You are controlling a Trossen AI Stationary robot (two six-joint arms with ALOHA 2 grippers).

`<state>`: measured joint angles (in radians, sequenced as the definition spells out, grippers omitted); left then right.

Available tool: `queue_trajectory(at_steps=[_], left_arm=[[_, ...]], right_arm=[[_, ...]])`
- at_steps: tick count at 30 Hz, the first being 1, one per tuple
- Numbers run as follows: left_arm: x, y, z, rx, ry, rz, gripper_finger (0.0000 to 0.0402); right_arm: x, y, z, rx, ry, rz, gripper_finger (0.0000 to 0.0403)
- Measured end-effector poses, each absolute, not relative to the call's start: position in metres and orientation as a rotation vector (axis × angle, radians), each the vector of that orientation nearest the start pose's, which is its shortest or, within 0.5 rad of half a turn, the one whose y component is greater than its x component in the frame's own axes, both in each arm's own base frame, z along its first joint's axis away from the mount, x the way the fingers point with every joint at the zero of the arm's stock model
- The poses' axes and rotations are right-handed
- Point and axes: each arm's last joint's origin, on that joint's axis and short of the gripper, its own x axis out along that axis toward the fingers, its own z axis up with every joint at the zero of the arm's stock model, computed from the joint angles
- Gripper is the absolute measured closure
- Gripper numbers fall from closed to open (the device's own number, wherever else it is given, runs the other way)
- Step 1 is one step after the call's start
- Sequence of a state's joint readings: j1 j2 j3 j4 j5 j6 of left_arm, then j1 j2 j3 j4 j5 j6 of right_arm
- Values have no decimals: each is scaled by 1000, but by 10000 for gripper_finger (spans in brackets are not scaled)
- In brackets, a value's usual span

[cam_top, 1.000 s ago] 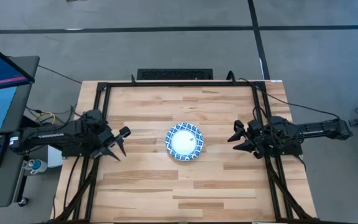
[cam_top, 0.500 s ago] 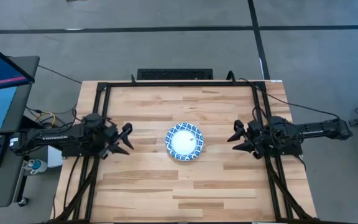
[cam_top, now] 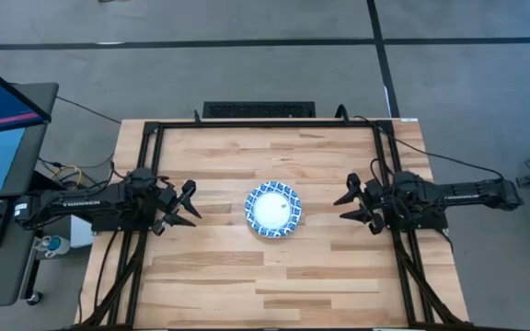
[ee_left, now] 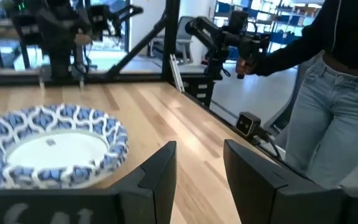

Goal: Nest bowls inside each other
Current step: Return to Home Position

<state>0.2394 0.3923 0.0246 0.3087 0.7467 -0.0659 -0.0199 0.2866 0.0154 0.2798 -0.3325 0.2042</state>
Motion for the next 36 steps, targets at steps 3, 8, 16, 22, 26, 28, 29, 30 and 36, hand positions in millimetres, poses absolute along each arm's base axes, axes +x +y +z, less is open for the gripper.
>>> queue_trajectory(at_steps=[3,8,16,22,26,28,29,30,36], left_arm=[[116,8,164,-108,92,-505,278],[116,8,161,-122,106,-505,278],[116,8,160,-95,101,-506,278],[116,8,160,-76,100,-505,278],[116,8,159,-5,90,-508,278],[116,8,158,18,90,-504,278],[116,8,158,24,91,-497,278],[116,9,158,29,92,-486,278],[118,14,154,88,122,-295,278]], right_arm=[[114,7,170,214,35,315,182],[114,7,165,232,72,314,182],[114,7,162,217,92,310,182],[114,7,159,223,122,304,182],[114,7,159,224,124,302,182],[114,7,159,223,127,288,182],[114,6,159,223,126,278,182],[114,6,159,223,126,275,182],[114,6,159,223,126,273,182]])
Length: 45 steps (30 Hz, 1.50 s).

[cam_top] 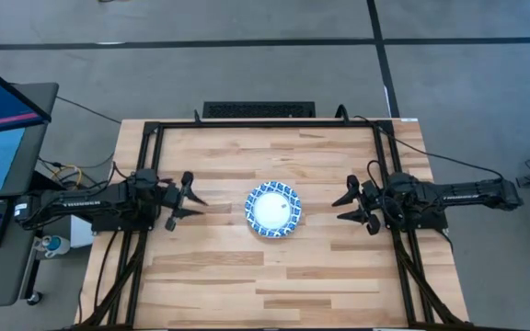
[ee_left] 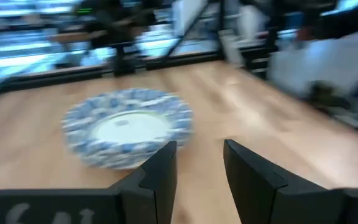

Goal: Nest bowls inside each other
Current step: Return to Home Position

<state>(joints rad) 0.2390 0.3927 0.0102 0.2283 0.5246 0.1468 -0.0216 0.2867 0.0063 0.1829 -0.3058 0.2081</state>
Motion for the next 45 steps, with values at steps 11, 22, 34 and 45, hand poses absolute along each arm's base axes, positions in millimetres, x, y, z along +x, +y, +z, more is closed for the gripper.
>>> queue_trajectory(at_steps=[11,22,34,45], left_arm=[[119,18,157,76,113,-131,278],[118,19,153,59,157,-94,278],[115,19,140,20,295,-82,278],[110,20,151,56,192,-20,278]], right_arm=[[114,6,159,113,111,279,182],[114,6,158,113,112,279,182],[114,7,158,113,113,281,182],[107,13,167,96,16,343,182]])
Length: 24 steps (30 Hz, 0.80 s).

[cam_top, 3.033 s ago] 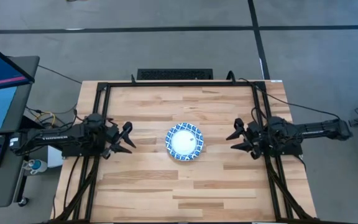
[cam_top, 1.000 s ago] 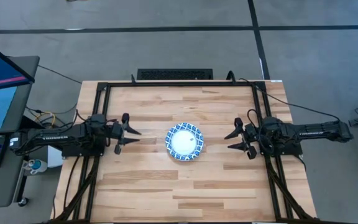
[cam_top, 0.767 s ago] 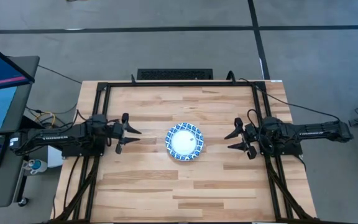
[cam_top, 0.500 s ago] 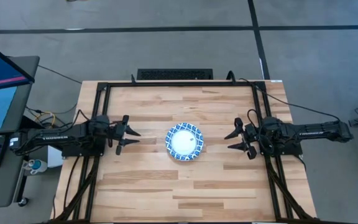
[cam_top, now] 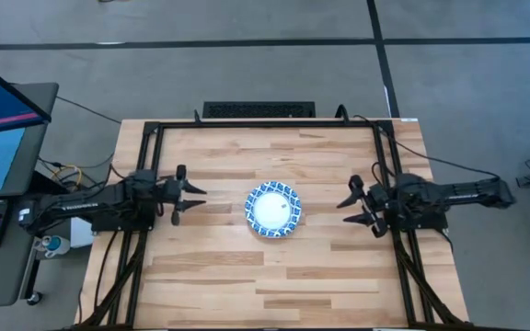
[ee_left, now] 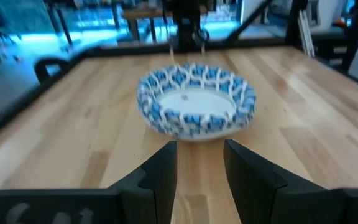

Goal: Nest bowls inside each other
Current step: Return to Home Position

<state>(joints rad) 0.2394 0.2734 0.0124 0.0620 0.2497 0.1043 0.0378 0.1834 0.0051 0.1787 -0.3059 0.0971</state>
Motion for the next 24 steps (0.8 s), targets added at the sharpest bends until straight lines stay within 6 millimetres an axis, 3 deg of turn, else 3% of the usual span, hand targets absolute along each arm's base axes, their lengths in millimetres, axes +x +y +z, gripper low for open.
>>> queue_trajectory(at_steps=[10,24], left_arm=[[100,17,167,101,14,-7,278],[95,16,174,121,-68,-3,278]], right_arm=[[99,18,176,85,-83,404,182],[99,19,176,84,-88,409,182]])
